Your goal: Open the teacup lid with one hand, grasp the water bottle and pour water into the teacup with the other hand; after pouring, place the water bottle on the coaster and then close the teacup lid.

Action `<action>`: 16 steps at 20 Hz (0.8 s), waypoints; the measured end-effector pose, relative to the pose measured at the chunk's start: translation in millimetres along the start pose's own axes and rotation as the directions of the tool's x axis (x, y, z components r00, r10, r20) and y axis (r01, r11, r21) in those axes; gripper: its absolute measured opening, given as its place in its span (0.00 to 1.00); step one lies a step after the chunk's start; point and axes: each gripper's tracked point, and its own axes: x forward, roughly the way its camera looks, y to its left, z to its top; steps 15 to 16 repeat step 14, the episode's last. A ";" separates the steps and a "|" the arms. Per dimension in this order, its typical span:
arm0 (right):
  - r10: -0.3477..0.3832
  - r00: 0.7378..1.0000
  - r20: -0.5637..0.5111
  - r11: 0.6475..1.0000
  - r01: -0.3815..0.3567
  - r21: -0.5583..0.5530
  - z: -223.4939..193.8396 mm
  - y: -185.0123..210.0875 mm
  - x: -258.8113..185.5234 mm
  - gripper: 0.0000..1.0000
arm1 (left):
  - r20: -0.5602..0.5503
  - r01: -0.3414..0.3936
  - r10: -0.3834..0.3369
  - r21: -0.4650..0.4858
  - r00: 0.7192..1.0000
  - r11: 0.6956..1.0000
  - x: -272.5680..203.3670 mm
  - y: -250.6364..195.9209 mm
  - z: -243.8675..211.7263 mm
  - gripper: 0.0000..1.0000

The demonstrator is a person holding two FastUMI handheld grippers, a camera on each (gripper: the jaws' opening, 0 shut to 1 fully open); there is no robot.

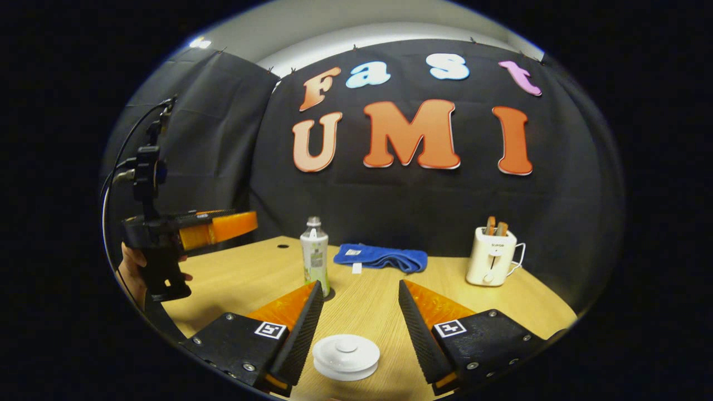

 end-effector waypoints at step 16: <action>-0.235 0.961 0.147 0.972 0.234 0.024 82.7 -67.9 -36.4 0.84 | 0.063 -0.052 0.048 0.054 0.997 0.997 -31.1 -4.6 41.0 1.00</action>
